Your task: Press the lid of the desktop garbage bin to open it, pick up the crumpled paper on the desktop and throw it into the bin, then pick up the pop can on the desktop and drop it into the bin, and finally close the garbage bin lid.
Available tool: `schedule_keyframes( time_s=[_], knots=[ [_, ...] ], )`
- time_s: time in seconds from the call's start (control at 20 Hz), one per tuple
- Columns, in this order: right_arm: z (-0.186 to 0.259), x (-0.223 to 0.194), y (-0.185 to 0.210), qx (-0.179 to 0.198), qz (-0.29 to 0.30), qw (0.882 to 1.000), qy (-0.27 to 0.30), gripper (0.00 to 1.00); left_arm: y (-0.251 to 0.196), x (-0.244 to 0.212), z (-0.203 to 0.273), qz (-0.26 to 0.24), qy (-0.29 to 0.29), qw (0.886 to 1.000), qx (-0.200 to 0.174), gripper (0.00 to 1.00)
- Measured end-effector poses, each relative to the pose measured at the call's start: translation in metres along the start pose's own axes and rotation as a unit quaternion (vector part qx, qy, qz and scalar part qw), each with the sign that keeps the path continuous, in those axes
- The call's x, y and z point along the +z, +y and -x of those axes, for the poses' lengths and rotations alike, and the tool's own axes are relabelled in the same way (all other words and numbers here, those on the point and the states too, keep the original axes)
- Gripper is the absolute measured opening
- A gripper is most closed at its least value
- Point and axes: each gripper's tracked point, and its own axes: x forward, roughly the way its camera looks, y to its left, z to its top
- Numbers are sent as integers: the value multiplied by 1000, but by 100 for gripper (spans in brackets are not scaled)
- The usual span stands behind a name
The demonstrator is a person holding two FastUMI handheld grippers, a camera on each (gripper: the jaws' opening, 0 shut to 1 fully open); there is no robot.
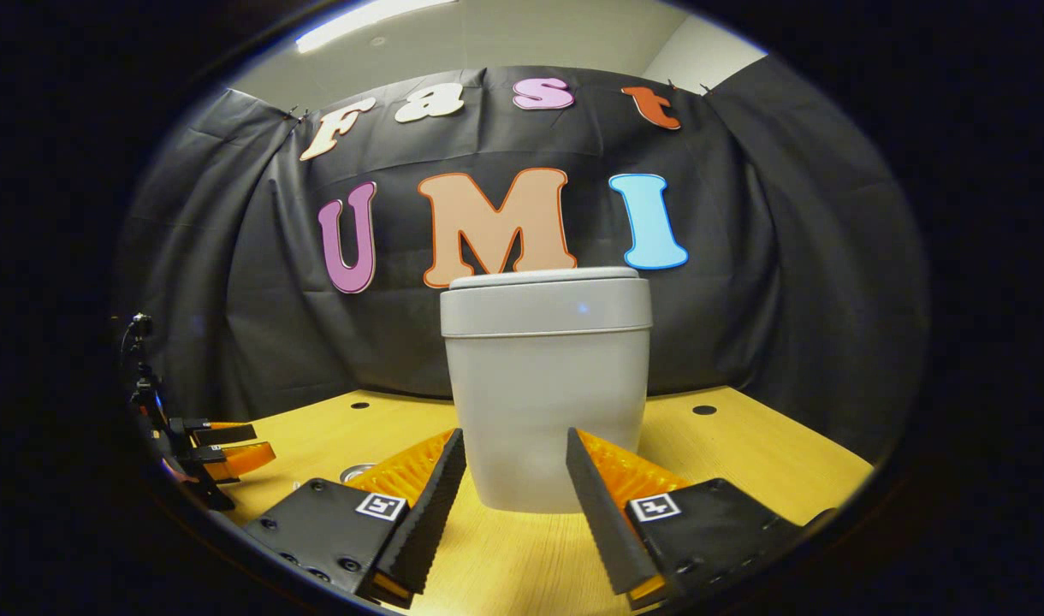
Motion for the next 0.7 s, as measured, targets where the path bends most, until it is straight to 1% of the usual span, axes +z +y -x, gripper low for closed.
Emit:
schedule_keyframes(
  time_s=[0.05, 0.2, 0.35, 0.4, 0.6, 0.7],
  knots=[
    [1, 1, -3, -3, 2, 1000, -4, 87, -6, -3, -2, -4, 11, 1000, -18, 93],
    [3, -1, -10, -12, 12, 1000, -7, 87, -27, -21, -10, -14, 64, 995, -73, 94],
    [3, -5, -14, -13, 8, 1000, -4, 87, -37, -31, -13, -20, 103, 988, -110, 94],
    [3, -6, -15, -15, 9, 1000, -3, 89, -41, -33, -13, -22, 112, 986, -120, 94],
    [4, -7, -18, -15, 6, 1000, -2, 87, -50, -52, -17, -29, 168, 975, -145, 89],
    [3, -7, -19, -15, 6, 1000, -3, 87, -52, -62, -16, -33, 199, 967, -153, 91]
  ],
)
